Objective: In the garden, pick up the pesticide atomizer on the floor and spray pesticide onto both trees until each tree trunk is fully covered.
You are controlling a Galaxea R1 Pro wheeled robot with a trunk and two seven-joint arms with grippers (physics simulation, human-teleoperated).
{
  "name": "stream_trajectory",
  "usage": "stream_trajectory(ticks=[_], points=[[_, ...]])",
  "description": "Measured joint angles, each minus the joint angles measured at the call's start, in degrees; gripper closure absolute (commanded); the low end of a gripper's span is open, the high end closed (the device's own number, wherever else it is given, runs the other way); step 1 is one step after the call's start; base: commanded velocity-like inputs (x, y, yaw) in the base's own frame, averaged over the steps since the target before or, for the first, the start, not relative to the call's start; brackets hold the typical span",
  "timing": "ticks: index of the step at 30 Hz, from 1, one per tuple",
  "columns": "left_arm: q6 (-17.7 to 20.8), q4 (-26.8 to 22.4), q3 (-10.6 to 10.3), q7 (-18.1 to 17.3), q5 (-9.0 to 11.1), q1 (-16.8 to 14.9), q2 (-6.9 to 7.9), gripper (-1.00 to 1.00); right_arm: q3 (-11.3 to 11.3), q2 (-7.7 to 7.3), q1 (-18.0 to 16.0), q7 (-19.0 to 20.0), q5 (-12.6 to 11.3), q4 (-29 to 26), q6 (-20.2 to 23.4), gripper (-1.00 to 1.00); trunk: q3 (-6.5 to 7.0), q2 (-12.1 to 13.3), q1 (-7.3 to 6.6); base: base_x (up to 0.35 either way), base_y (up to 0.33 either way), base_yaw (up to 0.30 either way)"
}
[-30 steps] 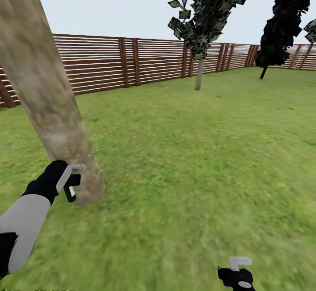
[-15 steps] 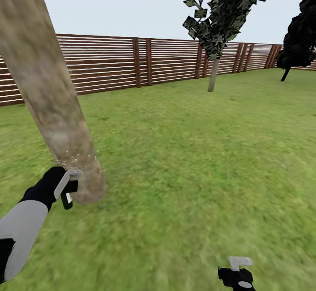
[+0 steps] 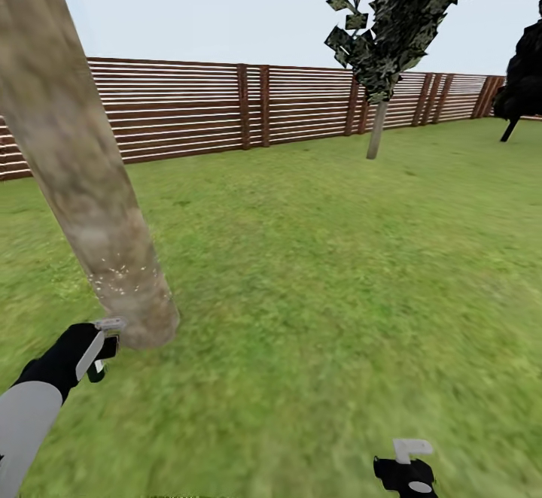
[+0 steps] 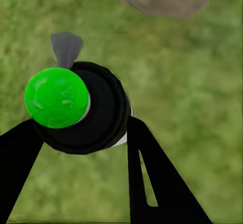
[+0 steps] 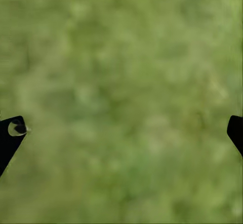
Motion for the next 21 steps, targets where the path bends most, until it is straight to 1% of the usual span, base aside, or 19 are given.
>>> stream_trajectory(ticks=[4,7,11,13,14,21], points=[[-0.3,-0.4,-0.1,-0.9,0.6,0.2,-0.80,1.00,0.0,0.01,0.0,0.0,0.0,0.0,0.0,-1.00,0.00,0.0,0.00,0.022,-0.001,0.273],[-0.1,-0.2,-0.1,-1.0,0.4,0.2,-1.37,1.00,0.0,0.01,0.0,0.0,0.0,0.0,0.0,-1.00,0.00,0.0,-0.02,0.176,-0.103,0.187],[-0.1,-0.1,-0.1,-1.0,0.6,0.2,-1.70,1.00,0.0,0.01,0.0,0.0,0.0,0.0,0.0,-1.00,0.00,0.0,-0.02,0.231,-0.169,0.021],[-0.2,-0.3,-0.1,-0.9,0.7,0.2,-2.41,1.00,0.0,-0.04,0.0,0.0,0.0,0.0,0.0,-1.00,0.00,0.0,-0.02,0.195,-0.216,0.002],[-0.2,-0.4,-0.1,-0.9,0.5,0.2,-2.53,1.00,0.0,-0.03,0.0,0.0,0.0,0.0,0.0,-1.00,0.00,0.0,-0.02,0.169,-0.233,0.000],[-0.2,-0.5,-0.1,-0.9,0.4,0.2,-2.53,1.00,0.0,-0.01,0.0,0.0,0.0,0.0,0.0,-1.00,0.00,0.0,-0.01,0.131,-0.253,0.000]])
